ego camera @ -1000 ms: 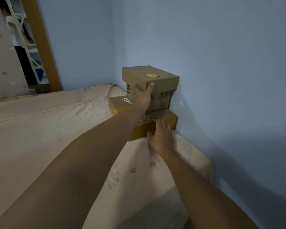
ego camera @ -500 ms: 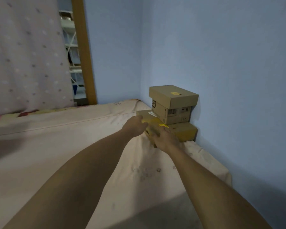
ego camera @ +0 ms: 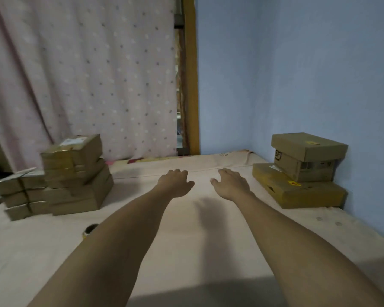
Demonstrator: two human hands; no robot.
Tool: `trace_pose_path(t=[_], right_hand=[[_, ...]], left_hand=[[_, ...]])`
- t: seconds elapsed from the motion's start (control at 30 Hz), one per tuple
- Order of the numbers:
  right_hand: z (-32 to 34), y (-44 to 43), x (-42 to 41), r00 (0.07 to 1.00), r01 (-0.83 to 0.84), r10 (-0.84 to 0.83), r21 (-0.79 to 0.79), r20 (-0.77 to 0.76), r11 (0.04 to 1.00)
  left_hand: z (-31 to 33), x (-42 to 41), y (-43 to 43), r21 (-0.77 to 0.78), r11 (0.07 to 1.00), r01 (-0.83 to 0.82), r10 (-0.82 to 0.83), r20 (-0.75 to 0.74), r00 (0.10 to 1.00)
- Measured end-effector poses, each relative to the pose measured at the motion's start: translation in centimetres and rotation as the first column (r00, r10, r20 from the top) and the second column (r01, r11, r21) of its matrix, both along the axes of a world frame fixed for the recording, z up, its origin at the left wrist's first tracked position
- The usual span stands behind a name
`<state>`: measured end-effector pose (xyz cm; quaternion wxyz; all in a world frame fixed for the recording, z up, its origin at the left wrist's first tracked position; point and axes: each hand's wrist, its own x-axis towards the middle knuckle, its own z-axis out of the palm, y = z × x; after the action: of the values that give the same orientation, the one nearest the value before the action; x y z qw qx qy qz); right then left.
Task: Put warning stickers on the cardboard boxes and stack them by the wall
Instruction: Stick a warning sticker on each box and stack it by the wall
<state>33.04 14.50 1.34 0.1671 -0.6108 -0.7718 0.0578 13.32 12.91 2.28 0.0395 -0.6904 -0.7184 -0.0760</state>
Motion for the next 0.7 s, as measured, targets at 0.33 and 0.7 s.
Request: trace_pose_path(t=[0.33, 0.7], right_hand=[[1.2, -3.8, -16.7, 0.966, -0.251, 0.250, 0.014, 0.062, 0.968], [4.6, -4.7, -33.6, 0.894, -0.420, 0.416, 0.008, -0.165, 0.907]], left_hand=[[0.6, -18.1, -8.1, 0.054, 0.968, -0.244, 0.239, 0.083, 0.967], [2.9, -33.0, -13.0, 0.147, 0.837, -0.527, 0.457, 0.341, 0.821]])
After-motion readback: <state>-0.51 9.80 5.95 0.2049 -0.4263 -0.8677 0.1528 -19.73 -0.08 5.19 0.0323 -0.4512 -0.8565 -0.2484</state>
